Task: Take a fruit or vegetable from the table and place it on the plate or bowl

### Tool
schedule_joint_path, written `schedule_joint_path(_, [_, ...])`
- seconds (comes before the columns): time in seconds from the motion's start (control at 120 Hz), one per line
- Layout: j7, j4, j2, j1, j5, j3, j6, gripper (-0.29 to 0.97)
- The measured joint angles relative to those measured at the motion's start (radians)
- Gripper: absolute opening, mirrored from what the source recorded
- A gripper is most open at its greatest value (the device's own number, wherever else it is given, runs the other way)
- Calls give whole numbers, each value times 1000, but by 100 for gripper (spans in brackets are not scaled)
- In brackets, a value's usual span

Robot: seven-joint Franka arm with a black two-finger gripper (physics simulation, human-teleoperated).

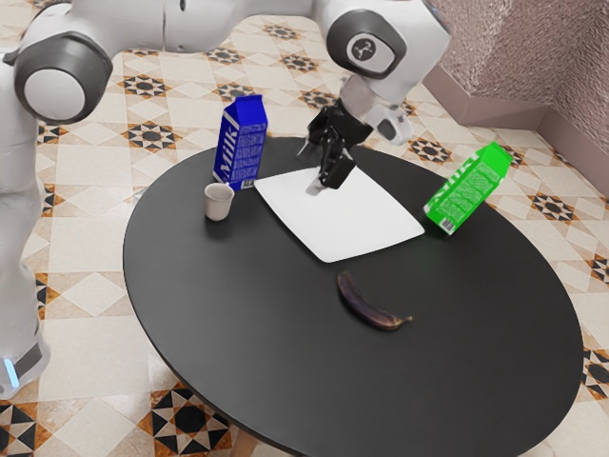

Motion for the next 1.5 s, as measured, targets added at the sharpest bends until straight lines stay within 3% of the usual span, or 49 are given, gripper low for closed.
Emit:
schedule_joint_path(0.158, [-10,-12,0,8,20,1,224,68])
schedule_joint_path(0.383, [4,-13,-8,-29,59,-13,349,68])
schedule_joint_path(0.492, [66,-13,3,264,26,-305,374,68])
schedule_joint_path(0.583, [130,-21,15,315,-1,-379,395,68])
schedule_joint_path(0.767, [292,-179,0,319,-68,-428,486,68])
schedule_joint_path(0.925, [429,-270,-14,310,-86,-458,565,68])
schedule_joint_path(1.008, [500,-310,-15,349,-85,-469,606,68])
schedule_joint_path(1.1, [577,-324,-7,389,-81,-497,648,68])
schedule_joint_path(1.5, [809,-356,37,390,-70,-521,727,67])
